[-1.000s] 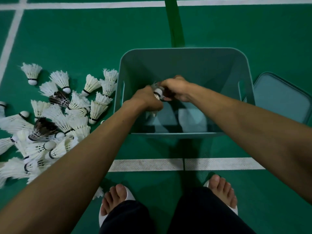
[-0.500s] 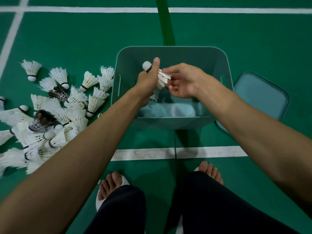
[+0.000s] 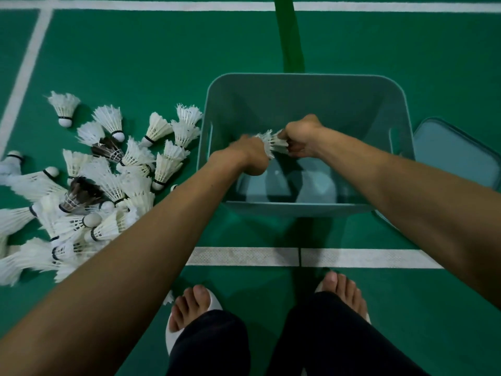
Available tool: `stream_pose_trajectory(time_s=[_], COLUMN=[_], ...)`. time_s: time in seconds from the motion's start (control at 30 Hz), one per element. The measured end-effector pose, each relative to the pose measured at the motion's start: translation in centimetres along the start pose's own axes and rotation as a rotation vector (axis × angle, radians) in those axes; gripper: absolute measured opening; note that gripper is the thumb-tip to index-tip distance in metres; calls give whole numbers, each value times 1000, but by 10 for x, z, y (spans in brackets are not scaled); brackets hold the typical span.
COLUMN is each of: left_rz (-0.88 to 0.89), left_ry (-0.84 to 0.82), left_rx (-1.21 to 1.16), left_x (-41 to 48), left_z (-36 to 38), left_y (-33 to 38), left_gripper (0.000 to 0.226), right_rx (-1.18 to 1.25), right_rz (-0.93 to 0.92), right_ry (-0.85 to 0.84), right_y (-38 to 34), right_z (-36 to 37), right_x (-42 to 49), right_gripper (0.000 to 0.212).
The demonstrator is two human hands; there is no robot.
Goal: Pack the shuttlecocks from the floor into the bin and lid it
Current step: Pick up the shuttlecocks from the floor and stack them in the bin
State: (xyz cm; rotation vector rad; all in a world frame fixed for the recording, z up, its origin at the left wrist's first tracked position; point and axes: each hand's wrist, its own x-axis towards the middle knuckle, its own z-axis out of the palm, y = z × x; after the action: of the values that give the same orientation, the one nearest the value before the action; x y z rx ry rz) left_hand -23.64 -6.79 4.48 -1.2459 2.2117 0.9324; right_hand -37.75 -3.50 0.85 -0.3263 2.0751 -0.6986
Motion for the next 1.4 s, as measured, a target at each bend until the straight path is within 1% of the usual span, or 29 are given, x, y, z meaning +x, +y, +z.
stream_pose_trajectory(time_s=[0.03, 0.1, 0.13, 0.2, 0.27, 0.3, 0.37, 0.4, 0.43, 0.47, 0.57, 0.63, 0.7, 0.8, 0.87, 0.93, 1.0, 1.07, 1.13, 1.2, 1.27, 1.33, 1.4], left_rz=[18, 47, 56, 65, 74, 76, 81, 84, 88, 100, 158, 225, 323, 475, 536, 489, 328, 110, -74, -191, -225, -185, -135], left_ry=[-21, -36, -28, -10, -6, -6, -6, -3, -1, 2, 54, 172, 362, 687, 852, 999, 1078, 1039, 904, 783, 701, 611, 551], left_rx=[21, 48, 52, 62, 82, 87, 86, 86, 86, 84, 38, -39, -122, -261, -379, -496, -588, -624, -622, -560, -472, -368, -275], left_x=[3, 8, 11, 17, 21, 22, 19, 17, 13, 9, -8, -27, -48, -76, -88, -95, -97, -90, -80, -66, -52, -38, -22], left_z=[0, 1, 1, 0, -1, -2, -4, -4, -5, -6, -12, -18, -21, -24, -30, -40, -48, -48, -42, -31, -19, -9, 1], left_y=[-1, -3, -4, -5, -6, -7, -8, -8, -7, -7, -8, -12, -16, -24, -31, -45, -69, -100, -133, -162, -180, -188, -191], left_gripper=[37, 29, 28, 33, 39, 43, 50, 52, 53, 53, 54, 52, 43, 33, 29, 26, 22, 21, 20, 23, 27, 33, 47], right_rx=[17, 54, 96, 189, 246, 242, 219, 210, 178, 122, -56, -95, -114, -113, -86, -78, -101, -158, -246, -410, -671, -919, -1106], right_rz=[-6, -12, -8, 28, 63, 71, 61, 54, 44, 24, -78, -172, -285, -475, -577, -678, -802, -930, -1015, -1030, -988, -925, -865], right_ry=[-21, -13, -3, -18, -27, -29, -16, 11, 51, 108, 249, 297, 312, 307, 281, 267, 240, 176, 65, -78, -201, -285, -338], right_y=[-3, -7, -7, -4, -2, -2, -3, -4, -4, -5, -7, -13, -21, -36, -50, -66, -79, -88, -97, -106, -115, -125, -134], right_z=[5, 16, 19, 21, 21, 20, 16, 13, 10, 6, -9, -17, -20, -12, -1, 12, 27, 43, 61, 79, 98, 119, 135], right_x=[2, 4, 7, 14, 17, 14, 9, 4, 1, -2, -17, -34, -56, -92, -114, -131, -145, -157, -161, -156, -143, -128, -116], right_gripper=[25, 16, 21, 41, 48, 45, 28, 20, 17, 15, 22, 26, 30, 25, 20, 18, 16, 16, 17, 23, 31, 38, 40])
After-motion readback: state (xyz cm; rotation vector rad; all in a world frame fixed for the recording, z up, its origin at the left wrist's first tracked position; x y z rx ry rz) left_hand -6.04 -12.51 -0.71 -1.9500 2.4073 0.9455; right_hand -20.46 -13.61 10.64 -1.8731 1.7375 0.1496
